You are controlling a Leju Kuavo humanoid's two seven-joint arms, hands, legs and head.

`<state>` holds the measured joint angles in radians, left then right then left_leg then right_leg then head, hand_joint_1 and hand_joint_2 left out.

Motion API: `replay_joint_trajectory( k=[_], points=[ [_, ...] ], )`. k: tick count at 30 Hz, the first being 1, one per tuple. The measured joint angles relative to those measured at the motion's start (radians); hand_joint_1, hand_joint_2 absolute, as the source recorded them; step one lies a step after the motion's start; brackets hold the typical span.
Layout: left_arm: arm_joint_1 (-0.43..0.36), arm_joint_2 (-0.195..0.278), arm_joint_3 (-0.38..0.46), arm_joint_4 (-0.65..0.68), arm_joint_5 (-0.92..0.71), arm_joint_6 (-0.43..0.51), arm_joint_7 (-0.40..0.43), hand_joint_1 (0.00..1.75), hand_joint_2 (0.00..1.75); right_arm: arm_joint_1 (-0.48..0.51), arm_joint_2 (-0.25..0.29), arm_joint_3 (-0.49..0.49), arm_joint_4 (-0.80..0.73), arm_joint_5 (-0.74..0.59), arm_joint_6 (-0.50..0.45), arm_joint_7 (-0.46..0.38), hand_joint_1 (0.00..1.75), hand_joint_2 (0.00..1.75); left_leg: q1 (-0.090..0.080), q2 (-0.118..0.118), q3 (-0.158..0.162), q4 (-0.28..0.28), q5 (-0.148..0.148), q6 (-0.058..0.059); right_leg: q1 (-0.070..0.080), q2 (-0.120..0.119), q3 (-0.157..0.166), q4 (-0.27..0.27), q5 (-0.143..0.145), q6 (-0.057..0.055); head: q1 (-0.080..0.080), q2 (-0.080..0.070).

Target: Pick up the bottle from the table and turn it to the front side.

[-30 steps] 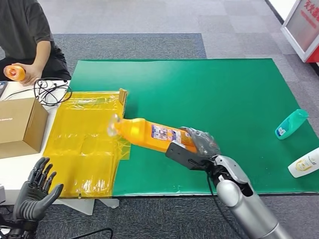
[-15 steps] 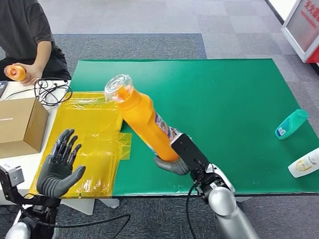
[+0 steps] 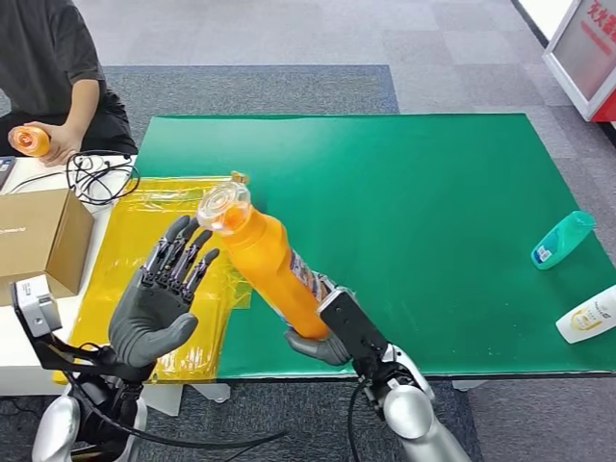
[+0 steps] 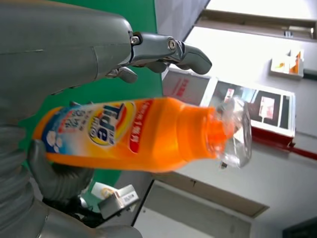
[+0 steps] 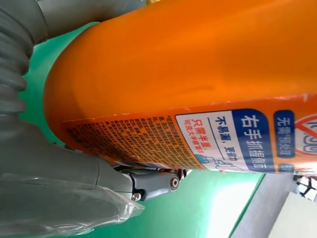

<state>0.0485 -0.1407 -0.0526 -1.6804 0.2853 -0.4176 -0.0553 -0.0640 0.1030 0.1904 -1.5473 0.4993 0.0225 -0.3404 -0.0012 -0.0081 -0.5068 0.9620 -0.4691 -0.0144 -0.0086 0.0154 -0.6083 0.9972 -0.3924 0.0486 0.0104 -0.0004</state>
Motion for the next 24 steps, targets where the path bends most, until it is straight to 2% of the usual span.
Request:
replay_joint_trajectory(
  k=[7,19,24],
  points=[
    [-0.026,0.025,-0.048,0.0,0.022,0.042,0.048,0.0,1.75,-0.001,0.0,0.024,0.024,0.048,-0.019,-0.032,1.75,1.75,0.0,0.0,0.0,0.0,0.0,-0.001,0.0,0.0,0.0,0.0,0.0,0.0,0.0,0.0],
    [-0.036,0.044,-0.066,0.0,0.029,0.052,0.059,0.0,1.75,-0.001,0.0,0.029,0.033,0.053,-0.024,-0.039,1.75,1.75,0.0,0.0,0.0,0.0,0.0,-0.001,0.0,0.0,0.0,0.0,0.0,0.0,0.0,0.0],
    [-0.037,0.049,-0.067,0.001,0.037,0.103,0.089,0.0,1.75,-0.001,0.001,0.035,0.033,0.072,-0.024,-0.063,1.75,1.75,0.0,0.0,0.0,0.0,0.0,-0.001,0.0,0.0,0.0,0.0,0.0,0.0,0.0,0.0]
  ],
)
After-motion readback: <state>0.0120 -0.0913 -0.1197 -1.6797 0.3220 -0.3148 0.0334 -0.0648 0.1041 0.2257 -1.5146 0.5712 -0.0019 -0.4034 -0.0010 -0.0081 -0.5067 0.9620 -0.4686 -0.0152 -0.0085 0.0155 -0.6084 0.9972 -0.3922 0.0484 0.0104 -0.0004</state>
